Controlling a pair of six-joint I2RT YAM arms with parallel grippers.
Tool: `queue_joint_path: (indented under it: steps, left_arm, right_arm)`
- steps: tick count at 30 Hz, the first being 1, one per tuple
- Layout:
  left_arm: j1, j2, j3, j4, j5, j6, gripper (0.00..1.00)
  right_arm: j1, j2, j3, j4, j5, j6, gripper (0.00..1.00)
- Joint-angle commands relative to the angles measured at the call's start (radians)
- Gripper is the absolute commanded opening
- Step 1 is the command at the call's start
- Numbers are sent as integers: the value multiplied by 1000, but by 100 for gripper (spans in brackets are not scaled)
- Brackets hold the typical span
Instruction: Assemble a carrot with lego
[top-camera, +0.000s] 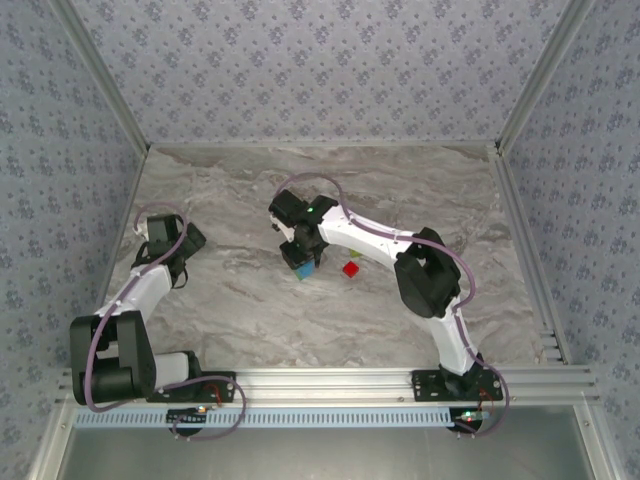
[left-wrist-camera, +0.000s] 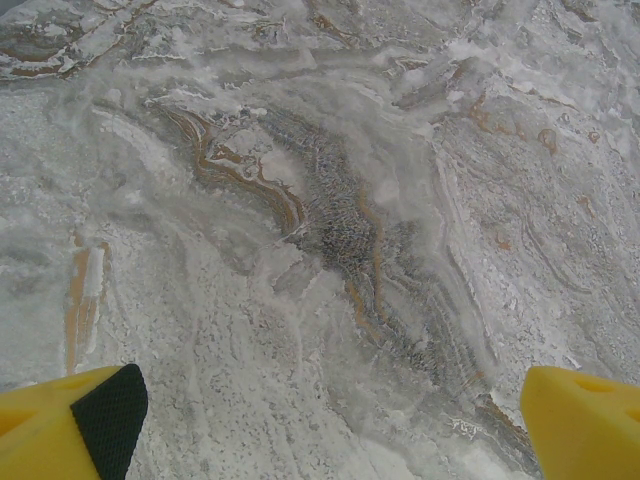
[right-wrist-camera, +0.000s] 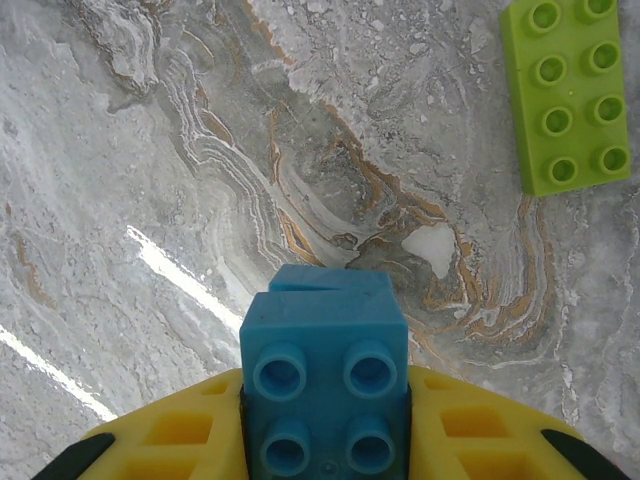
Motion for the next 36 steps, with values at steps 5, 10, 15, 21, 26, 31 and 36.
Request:
queue_joint_path:
  steps: [5,10,15,21,26,31,36]
  left_arm:
    - [6,-12,35,7,10,-7,97]
    - [6,-13,35,6,10,-7,97]
    - [7,-13,35,7,11,-8,97]
    - [7,-13,36,7,11,-8,97]
    - [6,-13,36,7,10,-7,97]
    - [6,-13,36,7,11,-7,97]
    - [5,-13,36,8,11,-8,97]
  right_arm:
    - [13,11,-31,7,-15,36,33]
    - [14,3,-57,18,-18,53,33]
    - [21,1,-84,37,-29,69,33]
    - [27,1,-93,37,-23,73,33]
    - [34,11,-95,25,-7,69,33]
    - [37,21,-114,26,2,63,32]
    - [39,31,-151,31,9,57,32]
